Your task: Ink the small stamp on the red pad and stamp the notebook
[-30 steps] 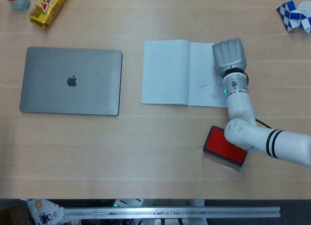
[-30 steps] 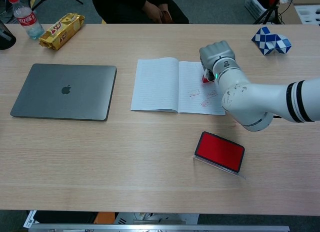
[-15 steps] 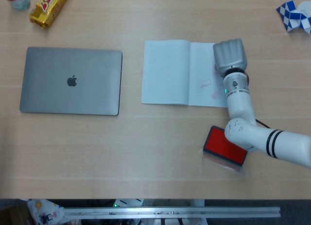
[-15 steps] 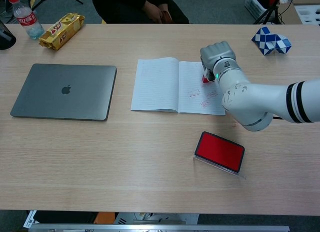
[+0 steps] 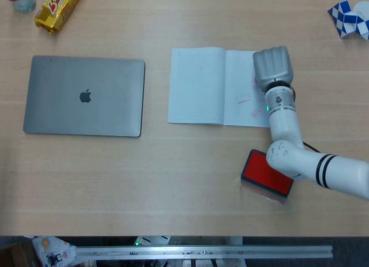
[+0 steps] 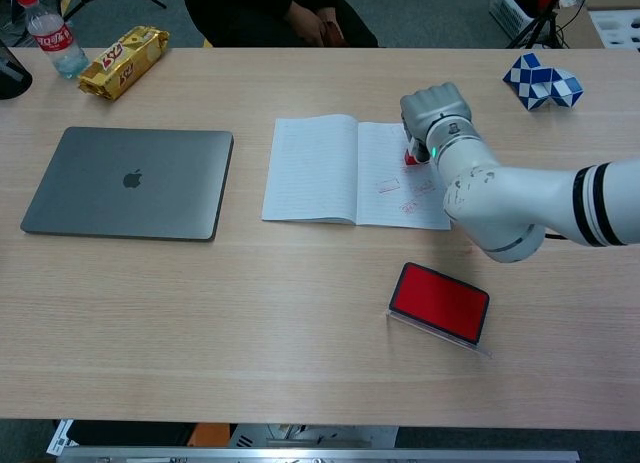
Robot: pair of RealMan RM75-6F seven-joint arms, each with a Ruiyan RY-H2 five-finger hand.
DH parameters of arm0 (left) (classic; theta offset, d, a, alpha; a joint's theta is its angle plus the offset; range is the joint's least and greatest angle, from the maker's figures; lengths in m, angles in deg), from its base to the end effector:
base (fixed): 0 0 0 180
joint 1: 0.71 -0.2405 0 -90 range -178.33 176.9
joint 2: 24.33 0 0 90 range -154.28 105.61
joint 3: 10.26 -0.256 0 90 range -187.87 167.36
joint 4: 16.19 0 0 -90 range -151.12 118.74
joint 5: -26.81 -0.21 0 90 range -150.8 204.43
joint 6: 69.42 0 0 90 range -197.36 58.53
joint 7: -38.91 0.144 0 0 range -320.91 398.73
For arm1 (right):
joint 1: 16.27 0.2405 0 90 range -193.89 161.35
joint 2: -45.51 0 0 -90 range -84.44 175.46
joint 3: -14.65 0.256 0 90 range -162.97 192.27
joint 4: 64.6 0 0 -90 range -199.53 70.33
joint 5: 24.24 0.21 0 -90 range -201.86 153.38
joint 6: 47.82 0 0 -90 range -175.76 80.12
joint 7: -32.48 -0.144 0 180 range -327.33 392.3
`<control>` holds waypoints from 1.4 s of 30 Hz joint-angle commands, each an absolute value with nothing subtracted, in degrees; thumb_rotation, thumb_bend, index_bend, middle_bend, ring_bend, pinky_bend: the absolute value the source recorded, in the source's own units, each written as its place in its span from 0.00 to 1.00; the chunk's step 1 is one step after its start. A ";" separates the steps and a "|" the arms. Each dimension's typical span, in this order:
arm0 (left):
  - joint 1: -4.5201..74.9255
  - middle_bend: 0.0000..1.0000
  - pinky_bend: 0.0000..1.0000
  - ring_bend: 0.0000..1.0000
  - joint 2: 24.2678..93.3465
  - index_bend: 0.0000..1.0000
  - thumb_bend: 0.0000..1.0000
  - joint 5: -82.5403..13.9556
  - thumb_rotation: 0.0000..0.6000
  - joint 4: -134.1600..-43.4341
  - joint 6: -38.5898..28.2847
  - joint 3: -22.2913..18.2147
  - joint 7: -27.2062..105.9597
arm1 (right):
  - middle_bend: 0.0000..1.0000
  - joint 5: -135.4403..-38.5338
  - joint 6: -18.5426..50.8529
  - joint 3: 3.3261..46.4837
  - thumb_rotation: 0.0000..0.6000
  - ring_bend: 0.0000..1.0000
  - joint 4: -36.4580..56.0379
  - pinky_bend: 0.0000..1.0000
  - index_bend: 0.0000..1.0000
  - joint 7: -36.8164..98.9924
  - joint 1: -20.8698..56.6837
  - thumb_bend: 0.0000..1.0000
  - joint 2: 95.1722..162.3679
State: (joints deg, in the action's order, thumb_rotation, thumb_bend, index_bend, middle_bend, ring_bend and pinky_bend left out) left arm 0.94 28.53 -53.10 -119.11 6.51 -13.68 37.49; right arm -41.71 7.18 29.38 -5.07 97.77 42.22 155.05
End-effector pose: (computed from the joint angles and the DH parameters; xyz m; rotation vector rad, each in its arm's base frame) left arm -0.3279 0.1322 0.1755 -1.3693 -1.1907 -0.6404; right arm -0.1440 -0.3954 -0.0965 1.7517 -0.8312 0.2372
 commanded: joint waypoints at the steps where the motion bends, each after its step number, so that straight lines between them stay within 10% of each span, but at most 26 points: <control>1: 0.94 0.03 0.04 0.03 28.52 0.03 0.27 -53.11 1.00 -119.08 6.50 -13.68 37.44 | 1.00 -41.61 7.17 29.47 1.00 1.00 -5.07 1.00 0.67 97.83 42.17 0.36 155.15; 24: 0.87 0.03 0.04 0.03 28.00 0.03 0.27 -55.40 1.00 -120.34 7.73 -13.86 37.24 | 1.00 -44.27 12.97 30.08 1.00 1.00 19.52 1.00 0.68 95.47 39.07 0.36 139.03; 42: 0.84 0.03 0.04 0.03 28.50 0.03 0.27 -55.95 1.00 -120.43 7.76 -14.18 37.60 | 1.00 -60.79 16.78 14.61 1.00 1.00 35.18 1.00 0.68 94.18 33.93 0.36 127.16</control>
